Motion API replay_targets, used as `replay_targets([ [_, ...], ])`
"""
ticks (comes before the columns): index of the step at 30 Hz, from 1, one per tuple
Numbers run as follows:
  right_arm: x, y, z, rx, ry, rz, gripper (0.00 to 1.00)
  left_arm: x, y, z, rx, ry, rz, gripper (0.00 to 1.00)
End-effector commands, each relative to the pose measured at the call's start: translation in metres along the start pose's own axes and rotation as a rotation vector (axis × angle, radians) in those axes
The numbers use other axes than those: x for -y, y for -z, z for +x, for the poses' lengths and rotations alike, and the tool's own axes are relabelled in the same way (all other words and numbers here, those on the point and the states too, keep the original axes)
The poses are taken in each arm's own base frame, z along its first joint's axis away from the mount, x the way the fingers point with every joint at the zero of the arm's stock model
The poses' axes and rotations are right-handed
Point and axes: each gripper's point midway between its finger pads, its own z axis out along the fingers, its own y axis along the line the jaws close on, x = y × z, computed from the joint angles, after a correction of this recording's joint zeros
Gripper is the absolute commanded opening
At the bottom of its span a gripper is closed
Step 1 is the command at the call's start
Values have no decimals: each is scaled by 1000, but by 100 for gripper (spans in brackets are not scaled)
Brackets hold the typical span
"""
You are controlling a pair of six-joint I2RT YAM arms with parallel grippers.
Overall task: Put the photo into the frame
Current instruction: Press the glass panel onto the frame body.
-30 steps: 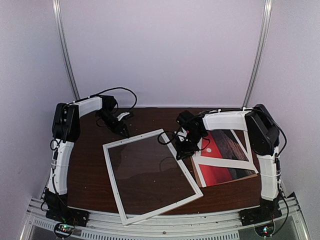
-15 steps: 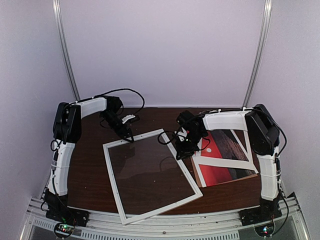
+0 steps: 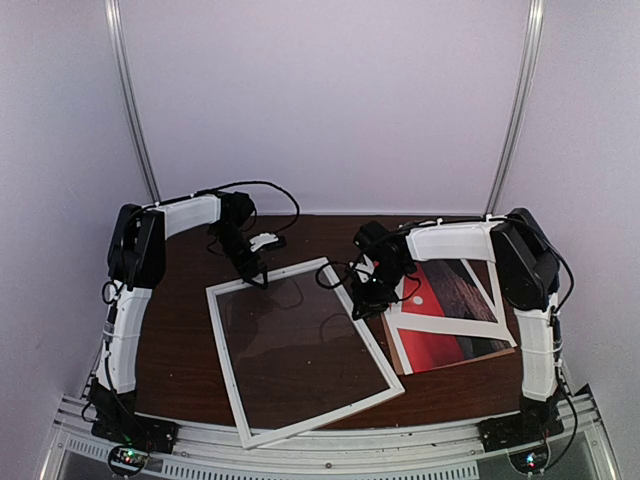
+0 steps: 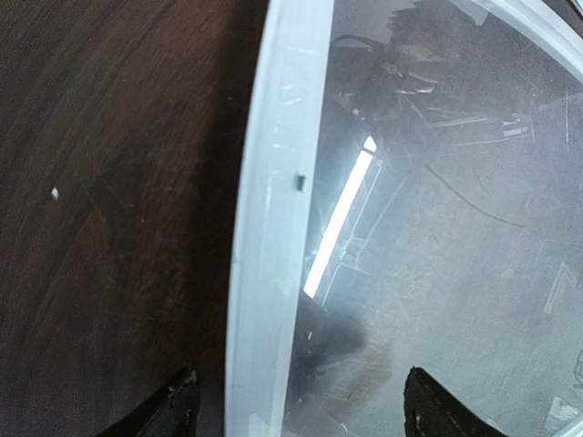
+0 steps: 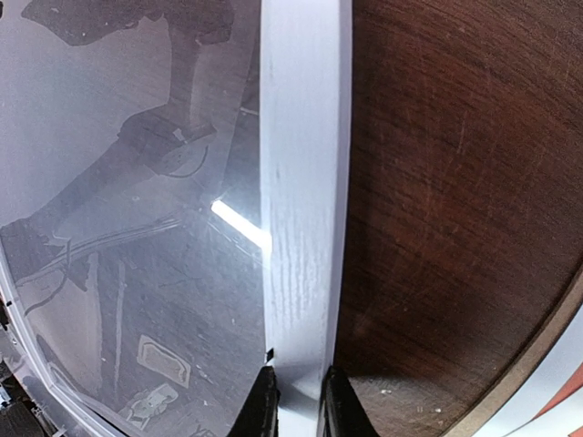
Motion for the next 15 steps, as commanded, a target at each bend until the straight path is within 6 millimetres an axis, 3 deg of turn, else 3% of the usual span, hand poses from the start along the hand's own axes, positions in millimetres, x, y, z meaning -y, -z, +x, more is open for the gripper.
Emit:
replay_targets([
  [1,9,-28,-5,38,-32,20,0,4,-13,18,-52,49,42,78],
  [5,1,-9,-18,98,-24,2,0,6,0,11,10,56,76,81],
  [15,-10,23,-29,174,59,-27,0,0,7,-3,79,23,95,82],
])
